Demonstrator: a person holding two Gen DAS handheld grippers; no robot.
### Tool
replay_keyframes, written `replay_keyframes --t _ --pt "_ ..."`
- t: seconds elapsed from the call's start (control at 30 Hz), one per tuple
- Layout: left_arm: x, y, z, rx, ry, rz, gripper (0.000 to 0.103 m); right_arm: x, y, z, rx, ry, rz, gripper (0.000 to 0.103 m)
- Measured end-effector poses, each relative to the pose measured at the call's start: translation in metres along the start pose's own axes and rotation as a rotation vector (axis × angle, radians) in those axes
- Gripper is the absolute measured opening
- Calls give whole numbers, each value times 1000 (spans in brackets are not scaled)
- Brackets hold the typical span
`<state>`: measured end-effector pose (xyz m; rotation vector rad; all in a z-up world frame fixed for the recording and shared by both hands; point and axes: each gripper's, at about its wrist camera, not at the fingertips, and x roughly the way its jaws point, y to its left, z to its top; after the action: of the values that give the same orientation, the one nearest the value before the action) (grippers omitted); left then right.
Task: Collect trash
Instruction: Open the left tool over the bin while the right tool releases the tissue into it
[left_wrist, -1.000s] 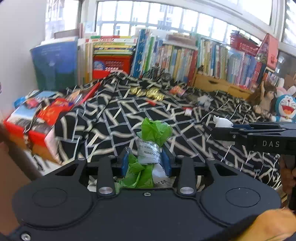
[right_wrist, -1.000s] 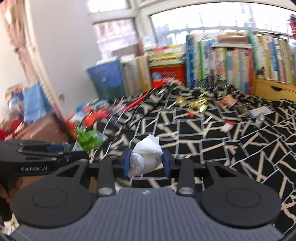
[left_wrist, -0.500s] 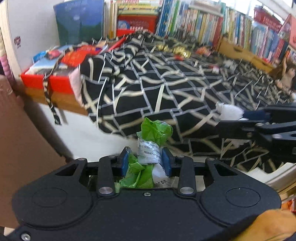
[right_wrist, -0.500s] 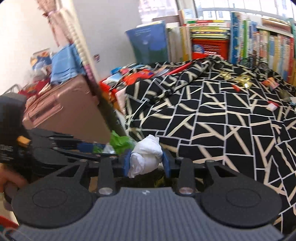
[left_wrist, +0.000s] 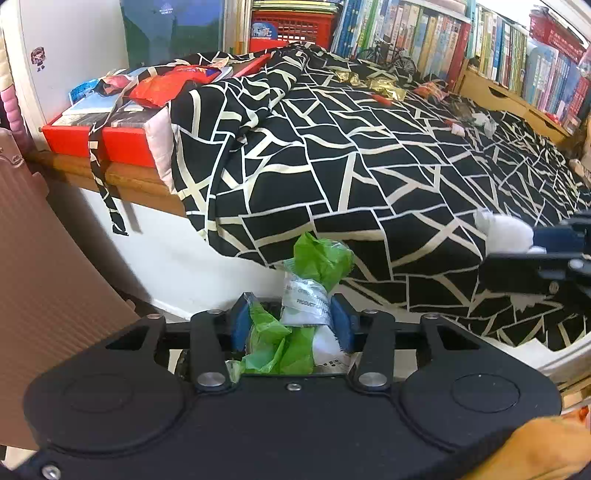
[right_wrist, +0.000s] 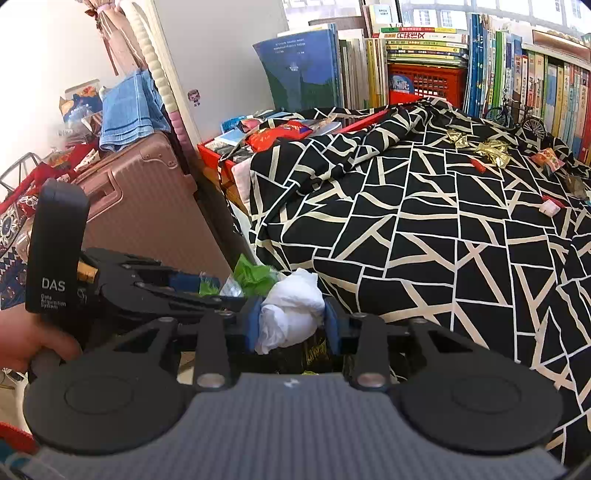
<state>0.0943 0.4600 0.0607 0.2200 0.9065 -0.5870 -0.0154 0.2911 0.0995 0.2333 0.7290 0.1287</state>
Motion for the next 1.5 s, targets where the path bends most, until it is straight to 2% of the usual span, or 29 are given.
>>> replay_keyframes --t 0.17,0.27,0.5,0.73,1.03,1.23,1.27,1.33,1.37,1.5 --pt "7 1 5 -7 6 15 62 4 -3 3 -4 10 -2 43" --pt "8 5 6 -18 -1 28 65 6 -5 4 1 14 0 43" --pt "2 15 6 -59 -10 45 66 13 -2 3 -8 38 23 44" --pt "-14 19 -1 -41 -25 69 68 23 3 10 -24 44 57 44" --pt "-24 34 -6 -85 -20 81 68 49 18 16 -70 84 114 45" --pt "-28 46 -6 -111 -27 125 68 68 24 23 -93 104 138 45" --pt "-29 49 -6 -118 -29 128 68 71 26 24 -103 106 139 46" --pt "-31 54 -5 -129 -33 138 67 75 29 24 -129 105 129 63" --pt "-31 55 -5 -130 -33 143 67 76 30 25 -135 103 125 66" --pt "-33 63 -4 -129 -34 172 67 83 28 26 -128 106 113 66"
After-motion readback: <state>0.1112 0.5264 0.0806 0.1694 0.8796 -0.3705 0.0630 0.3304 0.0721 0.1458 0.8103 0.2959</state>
